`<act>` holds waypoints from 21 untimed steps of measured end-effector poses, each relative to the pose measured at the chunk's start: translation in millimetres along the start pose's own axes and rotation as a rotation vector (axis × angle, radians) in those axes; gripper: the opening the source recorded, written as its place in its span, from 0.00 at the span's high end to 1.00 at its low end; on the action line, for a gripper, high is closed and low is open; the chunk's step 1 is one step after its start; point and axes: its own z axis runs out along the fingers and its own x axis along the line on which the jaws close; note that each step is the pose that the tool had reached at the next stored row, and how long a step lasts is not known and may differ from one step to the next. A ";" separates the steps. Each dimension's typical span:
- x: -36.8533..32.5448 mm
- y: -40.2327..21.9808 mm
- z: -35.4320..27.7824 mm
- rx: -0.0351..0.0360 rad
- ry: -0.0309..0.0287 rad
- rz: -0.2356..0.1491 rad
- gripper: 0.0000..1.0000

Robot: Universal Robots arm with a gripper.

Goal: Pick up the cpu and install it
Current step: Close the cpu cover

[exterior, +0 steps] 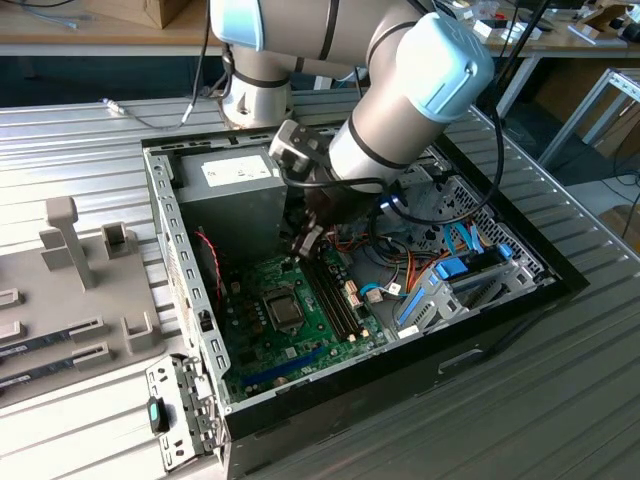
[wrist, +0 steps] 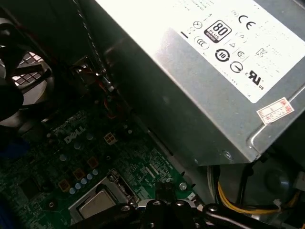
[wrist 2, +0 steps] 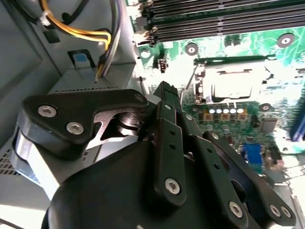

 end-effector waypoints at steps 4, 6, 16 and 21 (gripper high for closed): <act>1.8 0.6 -1.1 0.0201 0.0285 -0.019 0.89; 3.2 -0.1 -1.5 0.0254 0.0357 -0.022 0.89; 17.2 -9.4 -8.6 0.0346 0.0474 -0.026 0.89; 25.8 -18.4 -10.1 0.0371 0.0562 -0.023 0.89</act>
